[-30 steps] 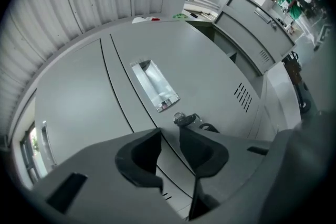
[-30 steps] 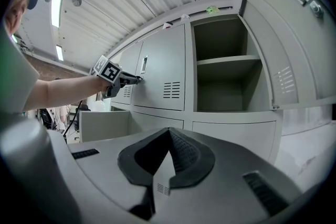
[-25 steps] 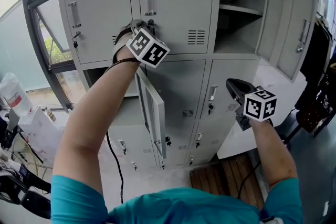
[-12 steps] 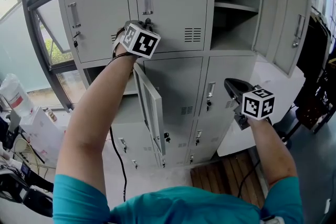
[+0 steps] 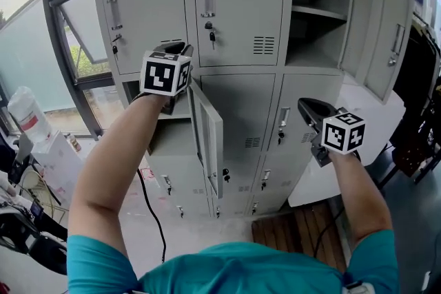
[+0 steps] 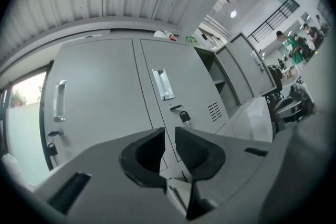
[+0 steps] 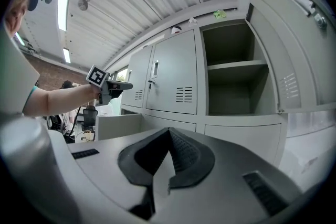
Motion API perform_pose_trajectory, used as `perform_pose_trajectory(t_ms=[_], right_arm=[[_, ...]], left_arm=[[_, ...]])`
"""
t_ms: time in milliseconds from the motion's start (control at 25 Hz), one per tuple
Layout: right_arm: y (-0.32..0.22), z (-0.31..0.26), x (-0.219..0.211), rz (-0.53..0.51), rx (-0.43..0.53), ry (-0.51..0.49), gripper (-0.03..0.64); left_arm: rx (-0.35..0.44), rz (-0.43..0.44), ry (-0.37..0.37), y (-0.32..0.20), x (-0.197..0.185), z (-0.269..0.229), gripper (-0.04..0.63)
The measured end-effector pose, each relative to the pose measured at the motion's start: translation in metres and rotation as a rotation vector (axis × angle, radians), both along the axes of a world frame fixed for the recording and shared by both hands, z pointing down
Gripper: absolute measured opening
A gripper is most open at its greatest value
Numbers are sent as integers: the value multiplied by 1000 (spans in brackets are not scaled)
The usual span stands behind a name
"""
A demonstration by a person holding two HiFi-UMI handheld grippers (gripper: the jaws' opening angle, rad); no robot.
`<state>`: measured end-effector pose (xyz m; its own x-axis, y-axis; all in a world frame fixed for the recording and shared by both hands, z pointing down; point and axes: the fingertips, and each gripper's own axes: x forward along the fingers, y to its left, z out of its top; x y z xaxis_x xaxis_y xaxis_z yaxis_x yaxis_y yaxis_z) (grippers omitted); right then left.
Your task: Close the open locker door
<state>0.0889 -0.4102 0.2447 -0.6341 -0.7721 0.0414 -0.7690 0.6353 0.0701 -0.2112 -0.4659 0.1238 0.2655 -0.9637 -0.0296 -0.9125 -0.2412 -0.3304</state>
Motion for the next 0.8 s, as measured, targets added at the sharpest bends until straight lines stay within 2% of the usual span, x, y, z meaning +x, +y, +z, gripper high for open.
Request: perform_pose_trajectory(t_ms=[200, 360, 520, 720, 800], right_arm=[[7, -13, -26, -62, 27, -4, -11], [12, -23, -43, -106, 48, -4, -11], [16, -29, -58, -143, 64, -5, -11], [20, -31, -70, -176, 72, -8, -11], [21, -31, -73, -183, 72, -13, -11]], left_arm=[[16, 74, 152, 65, -40, 13, 66], [-20, 77, 273, 106, -79, 47, 64], [-44, 76, 348, 136, -108, 82, 6], [-62, 104, 442, 159, -127, 118, 5], [-70, 120, 455, 163, -127, 125, 3]])
